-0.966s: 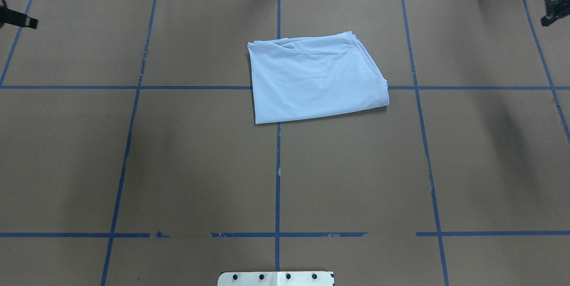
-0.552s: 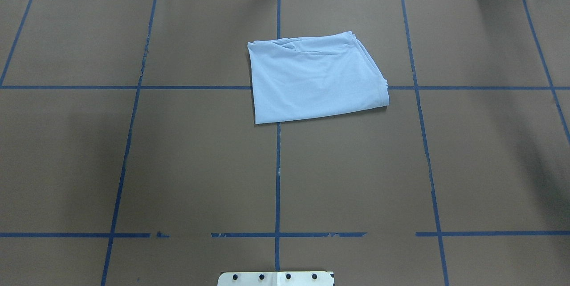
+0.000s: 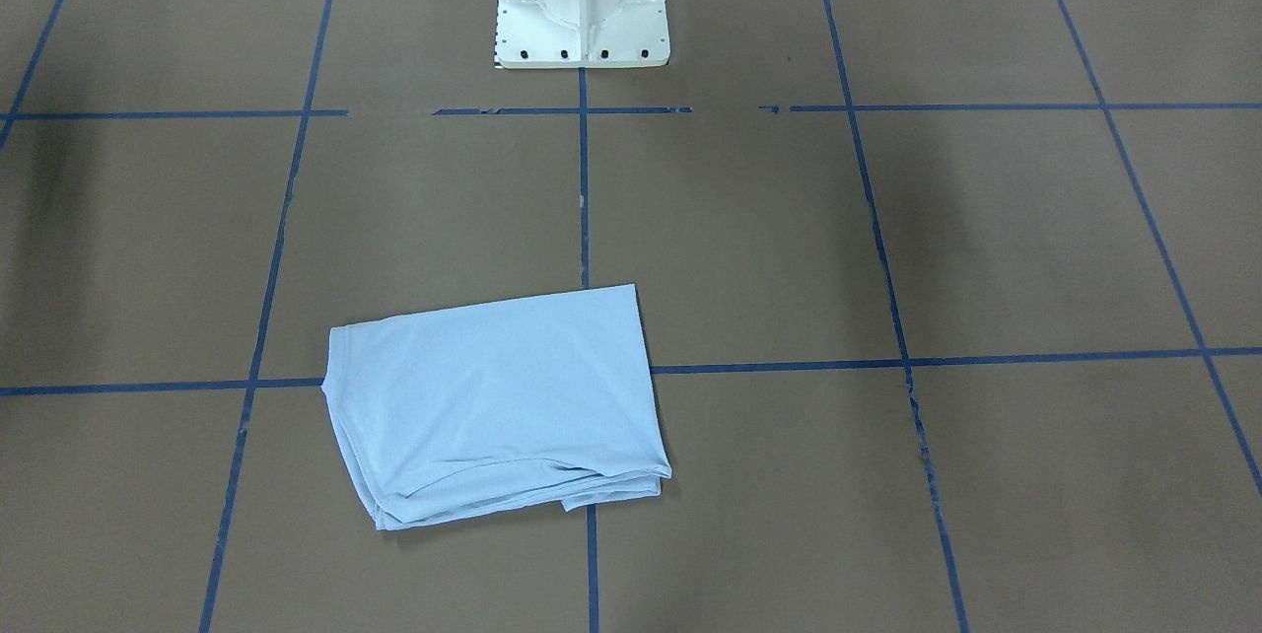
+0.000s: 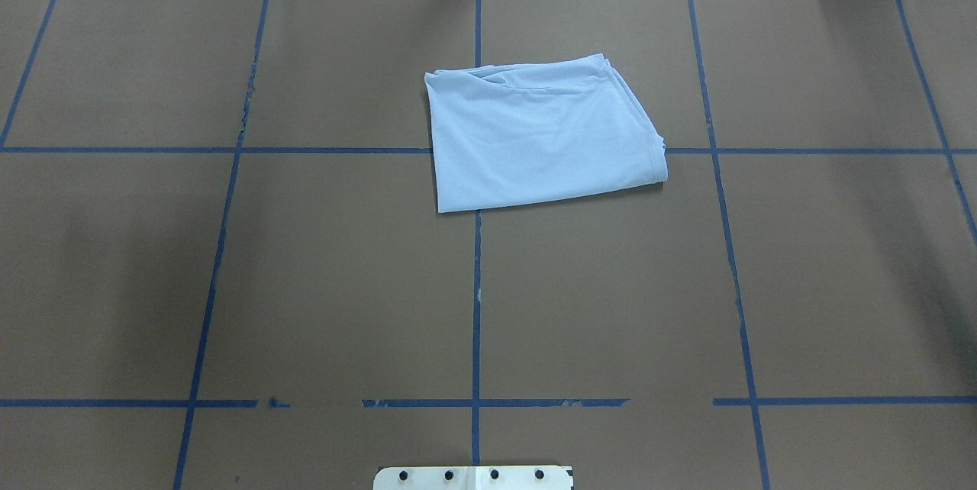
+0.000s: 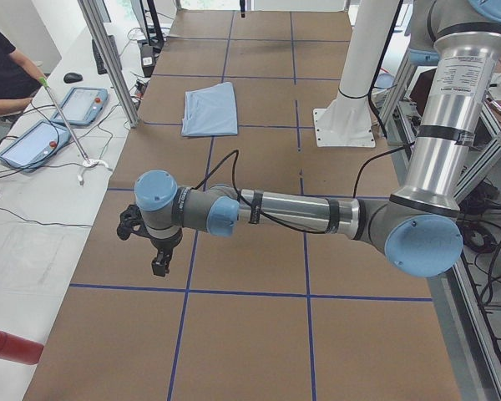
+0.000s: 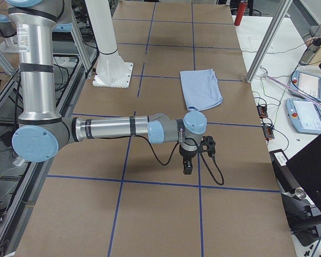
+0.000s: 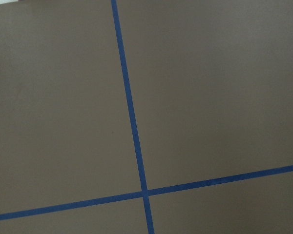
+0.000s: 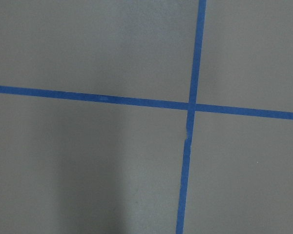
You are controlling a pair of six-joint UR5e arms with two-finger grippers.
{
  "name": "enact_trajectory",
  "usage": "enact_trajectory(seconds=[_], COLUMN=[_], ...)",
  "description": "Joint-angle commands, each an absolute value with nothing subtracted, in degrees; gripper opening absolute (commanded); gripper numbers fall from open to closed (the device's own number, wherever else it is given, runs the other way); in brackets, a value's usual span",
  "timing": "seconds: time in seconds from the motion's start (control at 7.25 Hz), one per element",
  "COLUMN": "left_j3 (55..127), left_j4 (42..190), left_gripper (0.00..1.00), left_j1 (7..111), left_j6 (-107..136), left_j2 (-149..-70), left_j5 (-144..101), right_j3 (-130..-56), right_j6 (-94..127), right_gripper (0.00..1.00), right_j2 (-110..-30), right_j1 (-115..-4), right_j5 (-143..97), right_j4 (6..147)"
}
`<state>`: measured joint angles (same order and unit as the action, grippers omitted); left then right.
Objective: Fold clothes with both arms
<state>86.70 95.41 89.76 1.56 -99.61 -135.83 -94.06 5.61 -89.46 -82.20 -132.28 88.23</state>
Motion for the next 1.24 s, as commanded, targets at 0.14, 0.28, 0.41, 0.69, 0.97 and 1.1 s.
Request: enact_trajectory(seconds=[0.14,0.28,0.41,0.69,0.97,1.1], left_j3=[100.59,101.59,102.99,103.97,103.98,103.37], left_j4=[95.00,95.10,94.58,87.68,86.47,86.75], left_gripper=[1.00,1.00,1.00,1.00,1.00,1.00], left_j1=[89.47,89.39,89.21,88.77,88.51,88.33], left_j6=[3.60,3.60,3.86,3.78,0.12,-2.78], left_j2=[-86.69,-86.57,-86.40,-86.04,-84.47,-84.81], left_j5=[-135.62,-134.48,-133.86,-133.68,-133.77,-134.29], right_j3=[-92.64,-92.72,-92.64,-92.73,-92.64,-92.29], right_j6=[5.45,5.54,5.54,5.45,5.54,5.97], right_gripper=[1.00,1.00,1.00,1.00,1.00,1.00], right_j2=[-88.68,-88.59,-88.59,-88.59,-88.86,-88.86], right_j1=[-81.92,-81.39,-80.52,-79.46,-79.28,-79.19], right_j5=[-132.54,-132.28,-132.01,-131.31,-131.40,-131.40], right_j4=[88.68,88.94,89.29,89.74,89.82,89.82])
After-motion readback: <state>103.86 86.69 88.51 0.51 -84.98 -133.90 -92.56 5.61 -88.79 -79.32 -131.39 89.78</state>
